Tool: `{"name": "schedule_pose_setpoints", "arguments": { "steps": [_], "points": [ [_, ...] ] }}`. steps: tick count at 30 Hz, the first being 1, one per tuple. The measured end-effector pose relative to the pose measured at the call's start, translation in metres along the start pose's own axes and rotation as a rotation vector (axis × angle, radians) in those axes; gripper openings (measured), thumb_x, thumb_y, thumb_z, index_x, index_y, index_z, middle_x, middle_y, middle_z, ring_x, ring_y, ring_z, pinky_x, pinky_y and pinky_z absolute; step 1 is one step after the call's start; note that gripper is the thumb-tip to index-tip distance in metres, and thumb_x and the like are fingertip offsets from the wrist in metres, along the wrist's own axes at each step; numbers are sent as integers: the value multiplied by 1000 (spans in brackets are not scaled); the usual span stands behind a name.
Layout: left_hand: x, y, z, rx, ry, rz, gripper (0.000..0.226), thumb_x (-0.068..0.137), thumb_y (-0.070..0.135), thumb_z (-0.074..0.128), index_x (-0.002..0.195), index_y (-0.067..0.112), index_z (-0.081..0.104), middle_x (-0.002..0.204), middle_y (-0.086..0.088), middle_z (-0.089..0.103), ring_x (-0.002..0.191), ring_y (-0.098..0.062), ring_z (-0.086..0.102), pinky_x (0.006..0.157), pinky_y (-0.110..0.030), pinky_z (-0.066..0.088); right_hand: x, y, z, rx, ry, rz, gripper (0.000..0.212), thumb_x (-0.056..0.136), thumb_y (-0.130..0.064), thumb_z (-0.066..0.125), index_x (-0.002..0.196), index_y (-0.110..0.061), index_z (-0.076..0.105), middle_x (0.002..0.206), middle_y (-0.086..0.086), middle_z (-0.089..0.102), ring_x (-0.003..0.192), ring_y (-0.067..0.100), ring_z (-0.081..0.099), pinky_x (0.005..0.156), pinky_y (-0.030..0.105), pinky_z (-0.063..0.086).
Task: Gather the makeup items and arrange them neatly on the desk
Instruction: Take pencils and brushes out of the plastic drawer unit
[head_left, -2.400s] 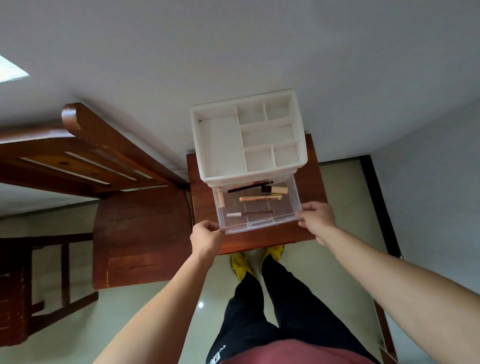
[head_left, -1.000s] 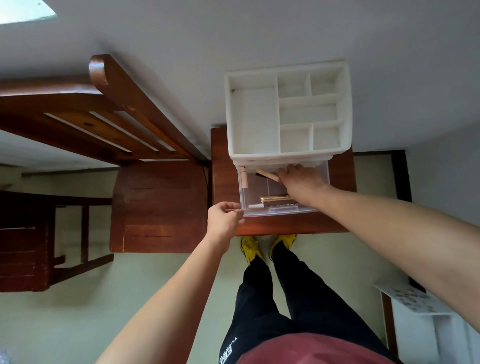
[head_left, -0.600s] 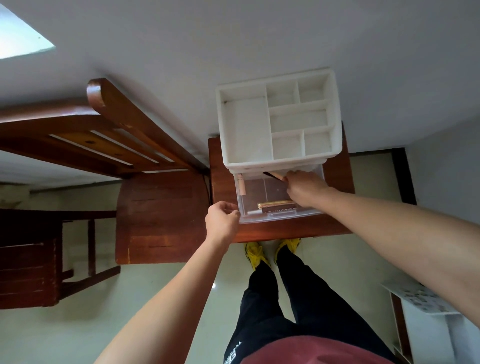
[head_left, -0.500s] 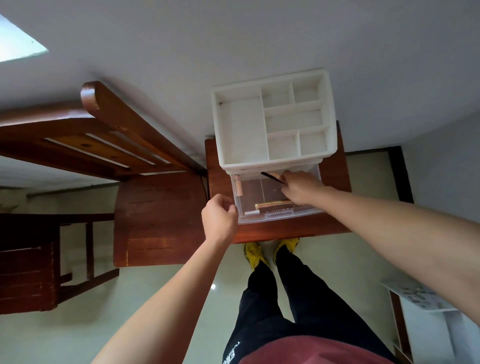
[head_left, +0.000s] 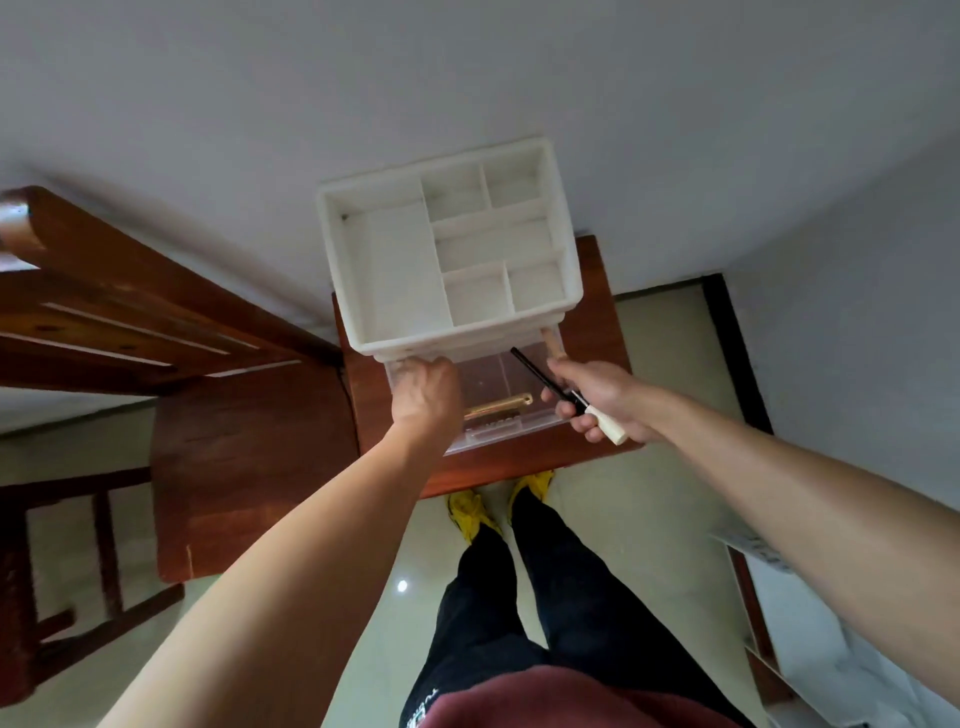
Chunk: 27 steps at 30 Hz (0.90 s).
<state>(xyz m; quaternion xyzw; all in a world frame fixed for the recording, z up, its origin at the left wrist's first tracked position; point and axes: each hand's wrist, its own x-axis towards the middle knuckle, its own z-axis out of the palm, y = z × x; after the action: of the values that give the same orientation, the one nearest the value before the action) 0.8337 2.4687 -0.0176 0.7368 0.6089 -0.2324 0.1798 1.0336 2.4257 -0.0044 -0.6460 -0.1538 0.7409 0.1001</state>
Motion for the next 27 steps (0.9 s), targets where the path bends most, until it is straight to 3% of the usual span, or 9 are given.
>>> {"name": "schedule_pose_setpoints", "arguments": {
  "steps": [2, 7, 10, 14, 17, 20, 23, 27],
  "points": [
    [0, 2, 6, 33, 13, 11, 24, 91, 6, 48, 104, 13, 67, 102, -12, 65, 104, -33, 57, 92, -38, 41, -1, 4, -5, 86, -19, 15, 43, 100, -49, 39, 90, -12, 56, 60, -2, 45, 44, 10, 31, 37, 20, 26],
    [-4, -2, 15, -124, -18, -81, 33, 92, -3, 42, 119, 3, 60, 124, -20, 52, 108, -38, 59, 85, -42, 50, 2, 8, -9, 258, -86, 19, 33, 101, -31, 43, 101, -4, 61, 65, 2, 52, 43, 9, 37, 37, 20, 32],
    [1, -2, 20, -130, 0, -73, 37, 91, -5, 40, 124, 3, 55, 126, -20, 48, 108, -39, 57, 85, -44, 50, 4, 12, -11, 352, -106, 10, 22, 101, -27, 45, 114, -10, 51, 65, 3, 51, 43, 9, 38, 36, 20, 33],
    [8, -4, 24, -126, 46, -24, 36, 90, -3, 42, 123, 6, 54, 118, -19, 54, 101, -39, 60, 75, -44, 49, 4, 16, -12, 362, -108, -2, 11, 102, -27, 45, 108, -18, 43, 67, 4, 49, 44, 11, 39, 37, 19, 32],
    [6, -5, 25, -215, 50, 35, 35, 88, -1, 48, 122, 5, 47, 116, -20, 54, 96, -42, 59, 68, -44, 45, 5, 17, -13, 340, -94, 2, 19, 102, -38, 46, 112, -21, 44, 64, 3, 48, 46, 12, 39, 38, 20, 32],
    [3, -6, 28, -358, 9, 103, 40, 86, -3, 44, 124, 6, 41, 125, -20, 56, 99, -42, 58, 73, -47, 49, 7, 13, -13, 298, -101, 2, 36, 99, -49, 47, 113, -17, 56, 63, 1, 49, 46, 11, 37, 38, 20, 32],
    [3, -3, 28, -423, -62, 144, 40, 87, 2, 44, 125, 9, 51, 123, -16, 59, 107, -39, 57, 85, -45, 49, 7, 8, -12, 251, -82, -28, 46, 100, -51, 42, 107, -11, 64, 63, 0, 49, 44, 9, 36, 39, 21, 31],
    [10, 8, 26, -371, -180, 204, 28, 81, 11, 60, 108, 14, 65, 103, -9, 68, 95, -32, 62, 77, -36, 50, 6, 4, -13, 223, -39, -42, 49, 100, -48, 42, 109, -6, 66, 66, 1, 53, 44, 9, 37, 39, 21, 31]
  ]
}}
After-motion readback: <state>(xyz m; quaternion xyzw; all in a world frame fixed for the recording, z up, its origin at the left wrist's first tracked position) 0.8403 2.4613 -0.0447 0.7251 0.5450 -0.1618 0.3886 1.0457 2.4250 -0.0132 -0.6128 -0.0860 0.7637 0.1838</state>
